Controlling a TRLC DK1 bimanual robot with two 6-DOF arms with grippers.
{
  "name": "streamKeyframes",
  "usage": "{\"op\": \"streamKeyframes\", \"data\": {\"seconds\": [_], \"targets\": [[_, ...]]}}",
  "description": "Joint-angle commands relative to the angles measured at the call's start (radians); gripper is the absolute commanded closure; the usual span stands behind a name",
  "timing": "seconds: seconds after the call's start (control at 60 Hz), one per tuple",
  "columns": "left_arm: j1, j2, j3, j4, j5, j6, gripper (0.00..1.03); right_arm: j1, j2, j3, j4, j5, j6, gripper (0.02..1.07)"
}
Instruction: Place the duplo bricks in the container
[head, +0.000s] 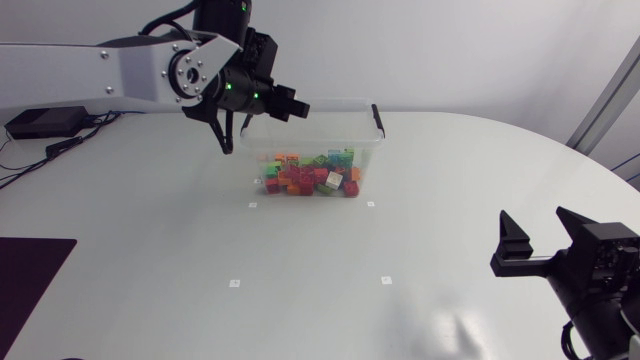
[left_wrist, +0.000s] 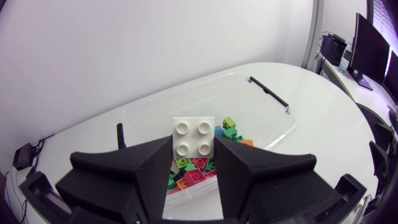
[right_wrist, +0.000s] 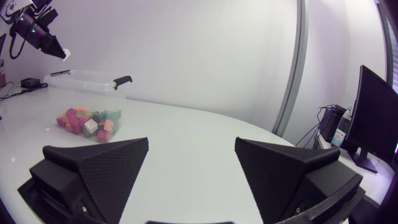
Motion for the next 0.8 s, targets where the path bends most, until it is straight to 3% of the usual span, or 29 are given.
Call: {"op": "streamKeyframes", "data": {"seconds": [0.0, 0.217, 0.617, 0.717, 0.783], "targets": [[0.017, 0.066, 0.055, 0.019, -0.006, 0.026, 0.75, -0.011, -0.044, -0.049, 0.017, 0.0, -0.046, 0.07], [0.04, 0.137, 0.093, 0.054, -0.006, 0.052, 0.75, -0.013, -0.22, -0.065, -0.106, 0.003, -0.078, 0.07], [0.054, 0.204, 0.126, 0.071, -0.006, 0.069, 0.73, -0.073, -0.367, -0.065, -0.17, 0.002, -0.081, 0.07], [0.051, 0.226, 0.136, 0.071, -0.006, 0.073, 0.63, -0.076, -0.367, -0.065, -0.172, 0.0, -0.081, 0.07], [0.05, 0.247, 0.153, 0.068, -0.017, 0.073, 0.5, -0.071, -0.367, -0.065, -0.181, -0.003, -0.081, 0.07]]}}
